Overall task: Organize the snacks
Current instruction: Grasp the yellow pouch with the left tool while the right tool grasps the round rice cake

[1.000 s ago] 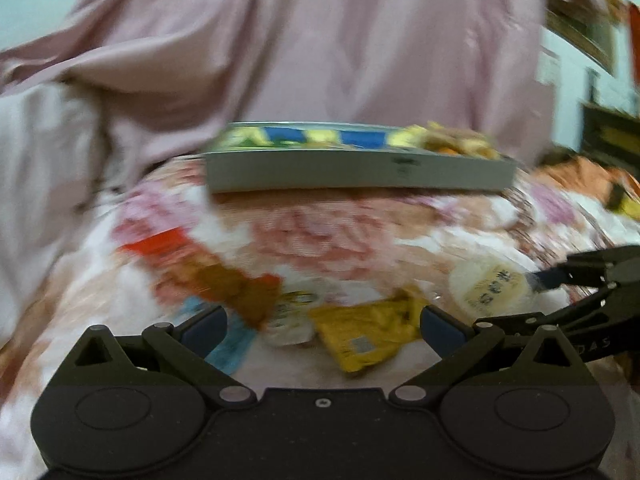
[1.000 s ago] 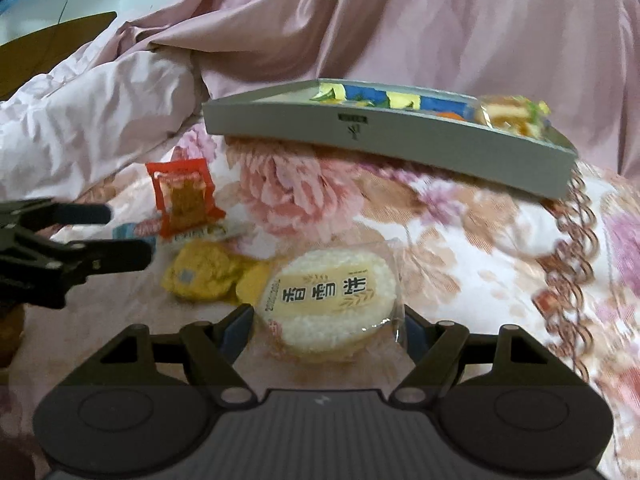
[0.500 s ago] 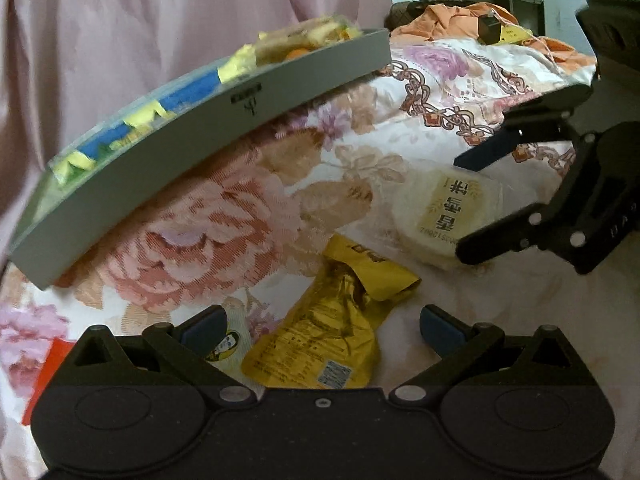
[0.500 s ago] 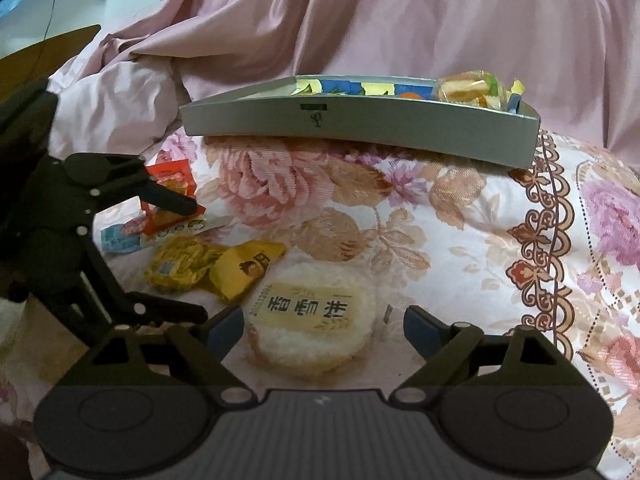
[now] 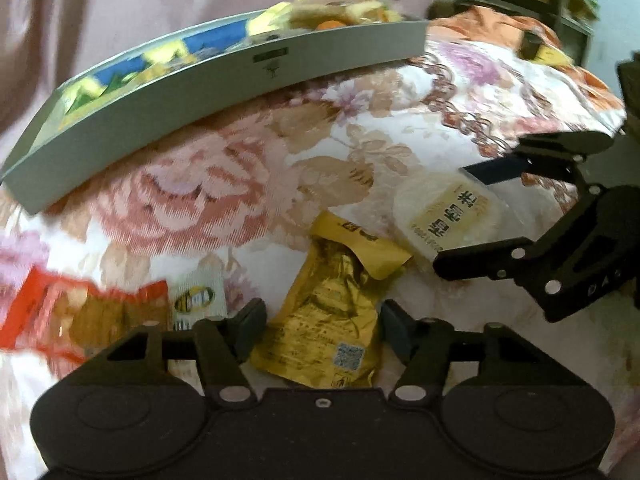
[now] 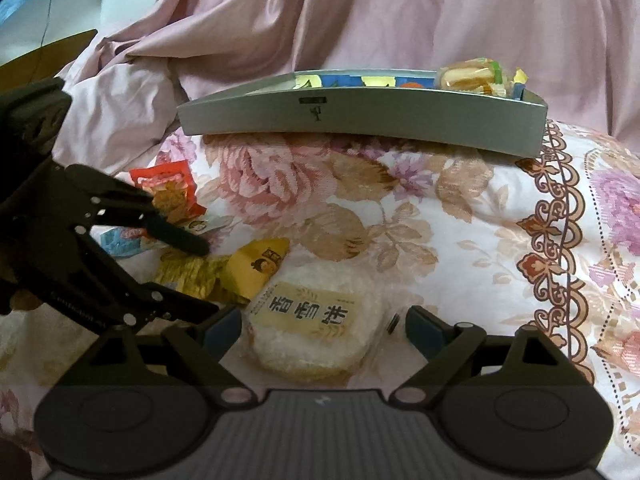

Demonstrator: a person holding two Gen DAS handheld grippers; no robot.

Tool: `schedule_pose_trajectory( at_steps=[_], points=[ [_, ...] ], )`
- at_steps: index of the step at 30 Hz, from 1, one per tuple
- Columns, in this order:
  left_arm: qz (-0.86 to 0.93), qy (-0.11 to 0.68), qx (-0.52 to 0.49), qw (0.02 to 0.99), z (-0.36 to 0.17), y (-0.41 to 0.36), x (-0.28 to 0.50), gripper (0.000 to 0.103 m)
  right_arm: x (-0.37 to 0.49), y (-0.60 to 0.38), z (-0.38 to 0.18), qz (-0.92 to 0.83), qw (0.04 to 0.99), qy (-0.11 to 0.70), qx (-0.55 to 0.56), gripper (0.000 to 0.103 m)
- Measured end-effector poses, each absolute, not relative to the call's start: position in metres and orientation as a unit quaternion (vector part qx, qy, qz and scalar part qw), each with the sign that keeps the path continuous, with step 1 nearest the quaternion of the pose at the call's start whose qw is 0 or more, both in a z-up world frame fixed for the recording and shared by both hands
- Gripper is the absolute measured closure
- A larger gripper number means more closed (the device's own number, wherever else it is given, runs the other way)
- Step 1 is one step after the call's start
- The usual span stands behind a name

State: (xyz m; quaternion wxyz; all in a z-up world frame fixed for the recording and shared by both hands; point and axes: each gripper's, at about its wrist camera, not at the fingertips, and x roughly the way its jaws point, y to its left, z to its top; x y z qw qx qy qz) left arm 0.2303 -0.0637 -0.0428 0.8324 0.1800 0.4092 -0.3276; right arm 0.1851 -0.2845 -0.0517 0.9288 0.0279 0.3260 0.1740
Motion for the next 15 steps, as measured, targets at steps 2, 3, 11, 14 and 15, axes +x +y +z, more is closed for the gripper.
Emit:
schedule_pose_trajectory(
  at_steps=[2,3,11,14,15],
  points=[
    [-0.293,0.420,0.162,0.843,-0.043,-0.066,0.224,0.038,0.186,-0.286,-0.051,0.171,0.929,0.327,0.029,0.011],
    [-0.274,0.426,0.149,0.849,-0.043,-0.067,0.220,0.038,0.187,-0.287,-0.051,0.170,0.929,0.328,0.030,0.011],
    [-0.160,0.445,0.086,0.877,-0.041,-0.061,0.190,0.038,0.184,-0.283,-0.048,0.168,0.929,0.329,0.009,0.010],
    [-0.134,0.451,0.060,0.880,-0.039,-0.052,0.174,0.038,0.183,-0.282,-0.046,0.173,0.929,0.328,0.009,0.009],
    [-0.127,0.453,0.052,0.881,-0.039,-0.048,0.168,0.038,0.183,-0.281,-0.046,0.174,0.928,0.328,0.008,0.008]
  ],
)
